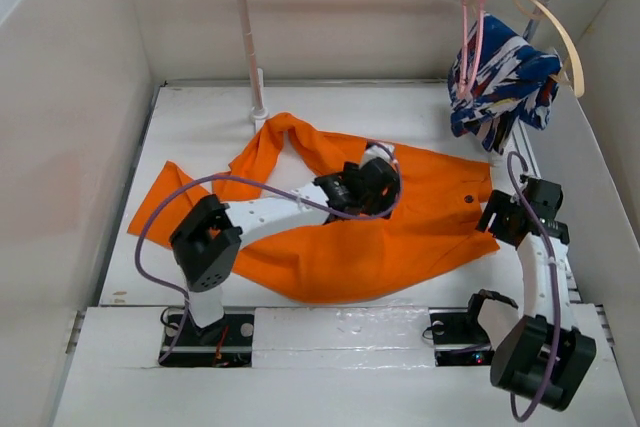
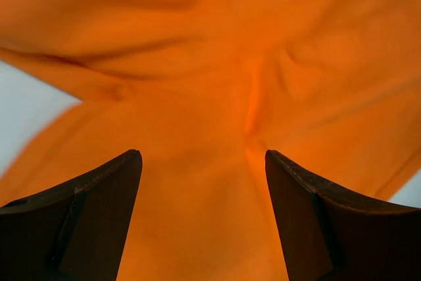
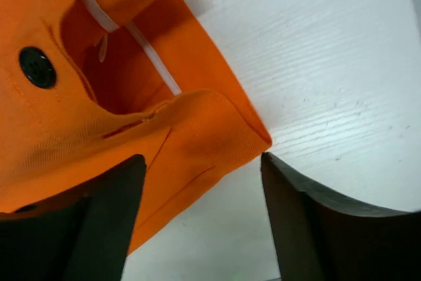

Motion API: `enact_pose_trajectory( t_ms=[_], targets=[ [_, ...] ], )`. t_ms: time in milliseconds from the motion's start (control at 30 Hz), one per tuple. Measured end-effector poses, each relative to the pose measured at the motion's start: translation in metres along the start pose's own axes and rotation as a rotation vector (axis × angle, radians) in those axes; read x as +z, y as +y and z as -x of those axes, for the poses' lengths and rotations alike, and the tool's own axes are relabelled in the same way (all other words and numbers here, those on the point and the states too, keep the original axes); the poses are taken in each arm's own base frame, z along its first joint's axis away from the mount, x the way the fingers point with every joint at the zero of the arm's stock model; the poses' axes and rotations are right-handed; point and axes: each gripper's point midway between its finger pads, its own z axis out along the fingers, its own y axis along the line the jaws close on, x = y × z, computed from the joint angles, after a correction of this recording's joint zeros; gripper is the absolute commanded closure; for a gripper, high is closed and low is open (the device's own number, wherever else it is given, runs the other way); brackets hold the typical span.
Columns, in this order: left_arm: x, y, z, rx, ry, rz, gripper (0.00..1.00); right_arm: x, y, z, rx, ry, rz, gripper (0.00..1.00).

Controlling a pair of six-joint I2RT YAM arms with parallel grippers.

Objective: Place the trousers on the hanger
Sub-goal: Flatten out the trousers at the center of the board.

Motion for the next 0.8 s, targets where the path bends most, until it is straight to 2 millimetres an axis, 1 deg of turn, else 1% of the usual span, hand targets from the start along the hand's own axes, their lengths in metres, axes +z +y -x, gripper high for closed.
enact_pose_trajectory(
  t_ms=[67, 133, 200, 233, 267, 333, 367, 400, 433, 467, 500, 533, 567, 633, 700, 800],
  targets=[
    [0.007, -0.017, -0.030, 0.030, 0.066, -0.035, 0.29, 0.004, -0.004, -0.008, 0.039, 0.046, 0.001, 0.16],
    [0.003, -0.034, -0.055, 0.050, 0.116, -0.089, 0.29, 0.006, -0.008, -0.007, 0.073, 0.057, 0.000, 0.14],
    [-0.005, -0.054, -0.075, 0.067, 0.141, -0.154, 0.29, 0.009, -0.010, -0.008, 0.096, 0.073, 0.001, 0.11],
    [-0.009, -0.061, -0.084, 0.077, 0.154, -0.182, 0.29, 0.011, -0.010, -0.009, 0.101, 0.081, 0.006, 0.11],
    [-0.014, -0.071, -0.094, 0.092, 0.166, -0.214, 0.27, 0.014, -0.009, -0.009, 0.103, 0.089, 0.015, 0.18],
    [-0.024, -0.091, -0.110, 0.127, 0.184, -0.277, 0.27, 0.018, -0.006, -0.009, 0.100, 0.100, 0.040, 0.19],
    [-0.028, -0.102, -0.114, 0.144, 0.178, -0.305, 0.26, 0.021, -0.003, -0.008, 0.098, 0.102, 0.061, 0.21],
    [-0.032, -0.115, -0.117, 0.161, 0.174, -0.335, 0.26, 0.023, -0.001, -0.007, 0.096, 0.102, 0.078, 0.27],
    [-0.034, -0.127, -0.120, 0.176, 0.171, -0.358, 0.26, 0.025, 0.001, -0.004, 0.089, 0.101, 0.094, 0.39],
    [-0.035, -0.141, -0.122, 0.192, 0.166, -0.386, 0.26, 0.025, 0.004, 0.000, 0.080, 0.096, 0.112, 0.37],
    [-0.035, -0.156, -0.122, 0.204, 0.158, -0.413, 0.26, 0.025, 0.006, 0.006, 0.076, 0.089, 0.125, 0.31],
    [-0.032, -0.169, -0.123, 0.214, 0.151, -0.435, 0.25, 0.023, 0.007, 0.013, 0.070, 0.079, 0.130, 0.20],
    [-0.028, -0.180, -0.123, 0.221, 0.146, -0.448, 0.25, 0.020, 0.008, 0.023, 0.062, 0.061, 0.131, 0.18],
    [-0.014, -0.196, -0.123, 0.231, 0.136, -0.458, 0.25, 0.013, 0.007, 0.046, 0.045, 0.005, 0.133, 0.17],
    [0.003, -0.209, -0.121, 0.237, 0.128, -0.456, 0.24, 0.005, 0.007, 0.064, 0.040, -0.046, 0.136, 0.17],
    [0.032, -0.222, -0.125, 0.254, 0.119, -0.428, 0.24, -0.004, 0.009, 0.076, 0.036, -0.090, 0.149, 0.18]
  ],
)
